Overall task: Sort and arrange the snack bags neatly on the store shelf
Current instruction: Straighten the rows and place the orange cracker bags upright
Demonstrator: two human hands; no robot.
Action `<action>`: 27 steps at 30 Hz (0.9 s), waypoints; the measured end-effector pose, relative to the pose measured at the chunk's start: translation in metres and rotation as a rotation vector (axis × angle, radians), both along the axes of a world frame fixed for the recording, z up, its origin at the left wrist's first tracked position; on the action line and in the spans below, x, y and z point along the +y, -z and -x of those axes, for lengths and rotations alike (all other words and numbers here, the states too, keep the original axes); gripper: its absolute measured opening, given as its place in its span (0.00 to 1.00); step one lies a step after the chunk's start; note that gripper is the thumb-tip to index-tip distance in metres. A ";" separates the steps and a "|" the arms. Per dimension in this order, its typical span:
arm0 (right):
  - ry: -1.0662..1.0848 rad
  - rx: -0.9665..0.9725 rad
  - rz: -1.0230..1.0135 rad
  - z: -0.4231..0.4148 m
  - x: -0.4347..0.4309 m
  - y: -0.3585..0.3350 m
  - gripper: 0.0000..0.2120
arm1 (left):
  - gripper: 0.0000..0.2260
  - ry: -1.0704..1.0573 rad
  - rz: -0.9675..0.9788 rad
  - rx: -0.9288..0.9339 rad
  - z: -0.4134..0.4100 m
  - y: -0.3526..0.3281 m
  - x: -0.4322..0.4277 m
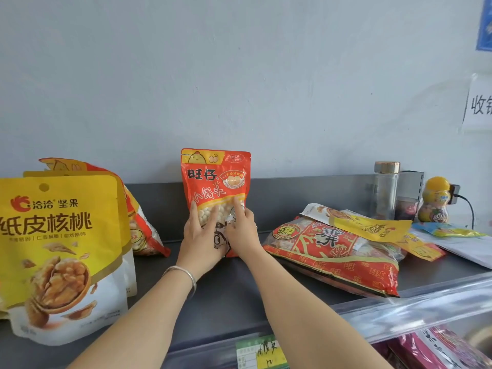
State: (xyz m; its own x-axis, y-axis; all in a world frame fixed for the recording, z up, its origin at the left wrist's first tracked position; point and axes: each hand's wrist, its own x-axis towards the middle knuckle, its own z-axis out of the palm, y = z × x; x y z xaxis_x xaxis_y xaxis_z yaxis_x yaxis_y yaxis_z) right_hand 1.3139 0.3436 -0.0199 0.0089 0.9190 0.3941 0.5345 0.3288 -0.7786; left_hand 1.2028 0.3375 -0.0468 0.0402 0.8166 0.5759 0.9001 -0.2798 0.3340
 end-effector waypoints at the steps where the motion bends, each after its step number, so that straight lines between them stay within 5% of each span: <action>1: 0.014 -0.008 0.009 0.000 -0.001 -0.001 0.31 | 0.38 -0.016 -0.003 0.003 -0.001 -0.001 -0.003; 6: 0.108 -0.152 -0.048 -0.014 -0.011 -0.014 0.25 | 0.26 -0.149 -0.194 0.143 -0.008 -0.019 -0.013; 11: 0.108 -0.424 -0.134 -0.049 -0.029 -0.026 0.20 | 0.22 -0.011 -0.267 0.207 -0.032 -0.033 -0.016; 22: 0.367 -0.613 0.018 -0.172 -0.058 -0.049 0.21 | 0.24 0.251 -0.156 0.285 -0.136 -0.047 -0.024; 27: 0.666 -0.620 0.089 -0.222 -0.073 -0.046 0.11 | 0.24 0.404 -0.022 0.269 -0.177 -0.050 -0.025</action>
